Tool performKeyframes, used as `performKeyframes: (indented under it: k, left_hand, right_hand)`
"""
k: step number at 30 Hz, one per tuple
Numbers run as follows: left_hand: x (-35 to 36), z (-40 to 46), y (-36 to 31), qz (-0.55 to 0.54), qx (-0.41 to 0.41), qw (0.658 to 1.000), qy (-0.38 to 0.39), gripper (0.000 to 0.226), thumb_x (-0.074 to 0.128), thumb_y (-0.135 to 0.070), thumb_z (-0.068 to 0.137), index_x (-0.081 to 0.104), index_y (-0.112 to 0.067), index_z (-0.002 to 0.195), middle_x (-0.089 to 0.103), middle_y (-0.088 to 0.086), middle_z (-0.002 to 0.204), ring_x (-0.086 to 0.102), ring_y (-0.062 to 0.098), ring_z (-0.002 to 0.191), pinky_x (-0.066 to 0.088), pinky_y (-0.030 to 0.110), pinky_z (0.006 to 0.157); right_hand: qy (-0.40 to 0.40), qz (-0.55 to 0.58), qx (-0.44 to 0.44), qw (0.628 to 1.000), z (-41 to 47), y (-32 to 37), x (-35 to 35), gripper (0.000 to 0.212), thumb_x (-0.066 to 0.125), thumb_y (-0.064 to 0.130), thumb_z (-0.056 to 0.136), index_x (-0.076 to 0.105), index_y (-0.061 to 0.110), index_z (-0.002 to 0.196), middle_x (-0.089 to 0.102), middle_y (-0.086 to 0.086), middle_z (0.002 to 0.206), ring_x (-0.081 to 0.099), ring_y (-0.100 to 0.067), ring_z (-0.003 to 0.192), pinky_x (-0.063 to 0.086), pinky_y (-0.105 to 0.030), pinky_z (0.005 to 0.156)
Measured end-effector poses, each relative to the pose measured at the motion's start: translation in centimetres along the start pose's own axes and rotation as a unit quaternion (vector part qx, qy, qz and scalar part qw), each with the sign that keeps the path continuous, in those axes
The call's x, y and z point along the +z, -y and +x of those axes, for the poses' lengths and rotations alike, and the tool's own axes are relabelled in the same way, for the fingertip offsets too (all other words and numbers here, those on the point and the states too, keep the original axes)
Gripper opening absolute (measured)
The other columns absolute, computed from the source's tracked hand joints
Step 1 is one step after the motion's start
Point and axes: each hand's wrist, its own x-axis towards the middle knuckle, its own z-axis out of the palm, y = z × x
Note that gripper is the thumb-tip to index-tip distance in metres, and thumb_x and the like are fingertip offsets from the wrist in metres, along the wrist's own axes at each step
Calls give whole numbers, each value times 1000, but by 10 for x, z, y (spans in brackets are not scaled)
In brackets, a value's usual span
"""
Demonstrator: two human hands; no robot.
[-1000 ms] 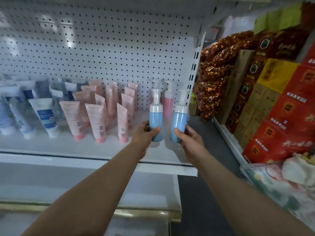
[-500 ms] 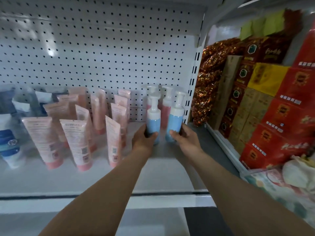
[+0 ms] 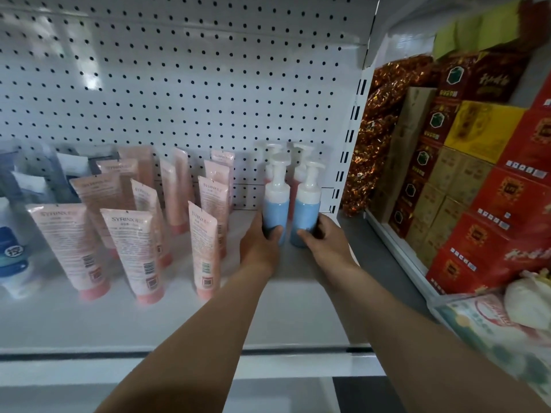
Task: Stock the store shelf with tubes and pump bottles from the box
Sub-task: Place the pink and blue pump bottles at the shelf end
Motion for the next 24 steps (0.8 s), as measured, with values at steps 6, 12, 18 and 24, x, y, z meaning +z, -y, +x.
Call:
performKeyframes:
  k: [6, 12, 18, 24]
  left_hand:
    - [-2, -10, -4, -29, -1, 999, 13, 46, 67, -31, 89, 42, -29, 128, 58, -10, 122, 57, 14, 96, 42, 28, 77]
    - [1, -31, -19, -92, -49, 995, -4, 88, 65, -32, 93, 6, -24, 157, 38, -6, 151, 41, 22, 133, 36, 27, 99]
    - [-1, -79, -35, -98, -95, 990, -33, 72, 61, -43, 93, 27, -19, 152, 42, 6, 148, 47, 26, 130, 38, 41, 110]
    - [-21, -76, -97, -123, -53, 988, -70, 31, 62, -30, 94, 54, -19, 122, 62, 1, 112, 58, 21, 104, 42, 27, 88]
  right_hand:
    - [-17, 46, 13, 999, -10, 1, 1, 69, 79, 37, 81, 49, 31, 142, 58, 13, 137, 55, -6, 124, 47, -34, 106]
    - [-64, 98, 91, 989, -21, 13, -8, 70, 75, 34, 87, 45, 15, 147, 53, -3, 146, 52, -17, 132, 41, -36, 111]
    - [-51, 176, 168, 969, -62, 37, -33, 29, 67, 31, 93, 62, 18, 118, 64, 1, 118, 61, -18, 110, 47, -41, 106]
    - [-16, 205, 161, 965, -63, 72, -62, 22, 62, 29, 98, 60, 19, 117, 63, 0, 118, 58, -19, 112, 51, -40, 100]
